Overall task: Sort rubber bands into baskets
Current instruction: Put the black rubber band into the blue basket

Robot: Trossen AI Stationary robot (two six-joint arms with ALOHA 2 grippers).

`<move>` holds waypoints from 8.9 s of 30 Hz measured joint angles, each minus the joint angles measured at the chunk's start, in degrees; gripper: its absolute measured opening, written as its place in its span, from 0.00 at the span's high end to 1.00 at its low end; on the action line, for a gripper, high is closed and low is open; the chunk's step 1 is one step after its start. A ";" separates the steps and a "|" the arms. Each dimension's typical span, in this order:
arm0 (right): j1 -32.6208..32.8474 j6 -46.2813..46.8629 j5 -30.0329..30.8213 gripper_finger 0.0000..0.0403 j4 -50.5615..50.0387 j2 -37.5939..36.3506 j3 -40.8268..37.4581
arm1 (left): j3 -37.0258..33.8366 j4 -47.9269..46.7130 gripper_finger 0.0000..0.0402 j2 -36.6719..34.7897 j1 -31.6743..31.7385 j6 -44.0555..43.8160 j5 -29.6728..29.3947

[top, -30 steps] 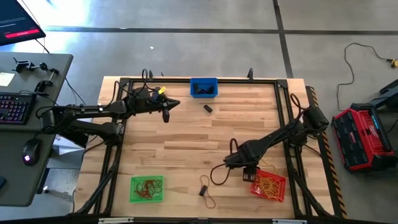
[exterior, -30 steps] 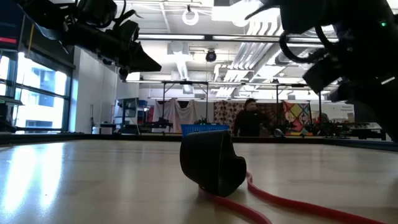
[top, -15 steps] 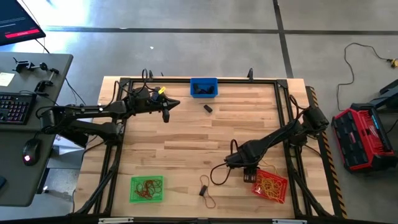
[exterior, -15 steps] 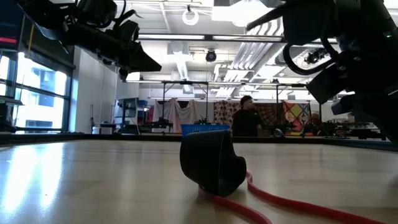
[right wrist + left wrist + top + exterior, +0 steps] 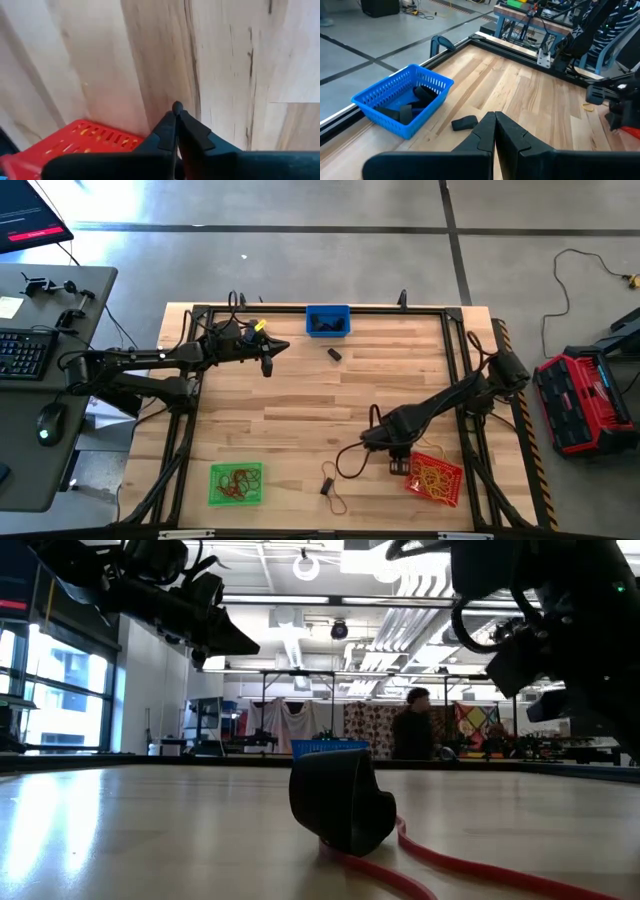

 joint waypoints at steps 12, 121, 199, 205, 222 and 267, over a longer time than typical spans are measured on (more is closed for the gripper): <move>-3.68 -3.07 5.36 1.00 -1.16 -0.21 11.26 | 0.00 0.11 1.00 0.00 0.00 0.06 0.13; -55.55 -30.43 13.32 0.70 -15.43 34.71 74.96 | 0.02 -0.85 1.00 0.00 0.00 0.00 -11.56; -16.01 31.68 23.64 1.00 10.48 2.92 21.09 | 0.02 -2.64 1.00 0.00 -1.90 3.32 6.15; -9.91 25.04 17.62 1.00 9.80 2.82 21.13 | 0.02 -2.60 1.00 0.21 -1.90 4.59 6.73; -0.66 -3.36 10.01 0.93 12.95 2.85 21.15 | 0.02 -3.20 1.00 1.53 -2.01 -0.97 -0.59; 10.53 -37.72 29.45 0.67 34.90 21.28 21.22 | 0.02 -5.57 1.00 1.53 -2.75 6.08 -0.96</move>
